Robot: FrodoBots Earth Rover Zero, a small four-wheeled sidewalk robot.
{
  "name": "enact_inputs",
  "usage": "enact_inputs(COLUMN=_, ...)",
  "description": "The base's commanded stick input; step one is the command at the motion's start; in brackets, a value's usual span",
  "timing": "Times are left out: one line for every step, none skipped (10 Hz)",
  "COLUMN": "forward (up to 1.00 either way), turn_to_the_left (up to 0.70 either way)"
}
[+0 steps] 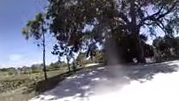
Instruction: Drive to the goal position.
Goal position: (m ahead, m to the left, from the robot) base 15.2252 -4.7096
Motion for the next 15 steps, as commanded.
enact_inputs(forward=0.45, turn_to_the_left=0.00)
enact_inputs(forward=0.45, turn_to_the_left=0.00)
enact_inputs(forward=0.45, turn_to_the_left=0.00)
enact_inputs(forward=0.45, turn_to_the_left=0.00)
enact_inputs(forward=0.45, turn_to_the_left=0.00)
enact_inputs(forward=0.45, turn_to_the_left=0.00)
enact_inputs(forward=0.45, turn_to_the_left=0.00)
enact_inputs(forward=0.45, turn_to_the_left=0.00)
enact_inputs(forward=0.45, turn_to_the_left=0.00)
enact_inputs(forward=0.45, turn_to_the_left=0.00)
enact_inputs(forward=0.45, turn_to_the_left=0.00)
enact_inputs(forward=0.45, turn_to_the_left=0.00)
enact_inputs(forward=0.45, turn_to_the_left=0.00)
enact_inputs(forward=0.45, turn_to_the_left=0.00)
enact_inputs(forward=0.45, turn_to_the_left=0.00)
